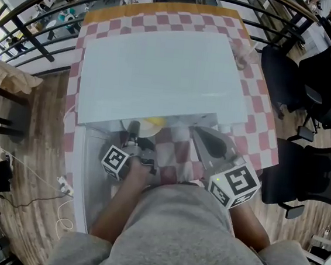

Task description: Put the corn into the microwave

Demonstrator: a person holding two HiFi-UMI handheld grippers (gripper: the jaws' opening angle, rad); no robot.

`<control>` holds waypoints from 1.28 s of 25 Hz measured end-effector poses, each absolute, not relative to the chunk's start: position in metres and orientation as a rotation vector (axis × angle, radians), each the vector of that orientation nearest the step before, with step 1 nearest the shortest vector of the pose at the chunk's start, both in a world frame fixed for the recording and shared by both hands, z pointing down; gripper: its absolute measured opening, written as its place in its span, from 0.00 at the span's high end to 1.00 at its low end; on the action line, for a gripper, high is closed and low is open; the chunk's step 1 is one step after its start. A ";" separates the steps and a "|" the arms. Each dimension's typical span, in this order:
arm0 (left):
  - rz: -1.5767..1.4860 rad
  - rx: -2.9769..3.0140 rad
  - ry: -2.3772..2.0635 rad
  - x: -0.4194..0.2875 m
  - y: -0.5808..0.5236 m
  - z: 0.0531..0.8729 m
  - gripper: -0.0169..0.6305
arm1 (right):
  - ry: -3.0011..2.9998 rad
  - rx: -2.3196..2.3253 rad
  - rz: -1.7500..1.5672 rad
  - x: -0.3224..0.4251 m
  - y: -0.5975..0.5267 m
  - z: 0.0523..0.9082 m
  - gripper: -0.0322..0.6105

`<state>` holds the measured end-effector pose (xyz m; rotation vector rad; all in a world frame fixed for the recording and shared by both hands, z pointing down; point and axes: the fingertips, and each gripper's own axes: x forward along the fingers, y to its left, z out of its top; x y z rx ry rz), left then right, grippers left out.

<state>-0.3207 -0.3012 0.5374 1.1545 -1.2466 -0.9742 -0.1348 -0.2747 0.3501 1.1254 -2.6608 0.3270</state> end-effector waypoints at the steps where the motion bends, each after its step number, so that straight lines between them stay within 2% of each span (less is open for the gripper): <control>1: -0.964 1.153 -1.254 -0.321 -0.301 0.537 0.92 | -2.663 1.125 0.327 -0.135 -0.274 0.351 0.95; 6: -0.903 1.153 -1.295 -0.322 -0.299 0.534 0.91 | -2.666 1.135 0.330 -0.130 -0.273 0.351 0.95; 9: -0.890 1.191 -1.303 -0.322 -0.301 0.530 0.86 | -2.667 1.137 0.336 -0.129 -0.274 0.352 0.95; 17: -0.780 1.300 -1.322 -0.316 -0.305 0.513 0.63 | -2.661 1.131 0.318 -0.129 -0.275 0.356 0.95; 23: -0.718 1.393 -1.339 -0.311 -0.305 0.507 0.54 | -2.659 1.118 0.317 -0.125 -0.276 0.357 0.95; 27: -0.659 1.415 -1.341 -0.308 -0.302 0.507 0.42 | -2.653 1.095 0.306 -0.123 -0.274 0.357 0.95; 32: -0.566 1.500 -1.308 -0.298 -0.298 0.508 0.39 | -2.658 1.068 0.295 -0.120 -0.274 0.354 0.95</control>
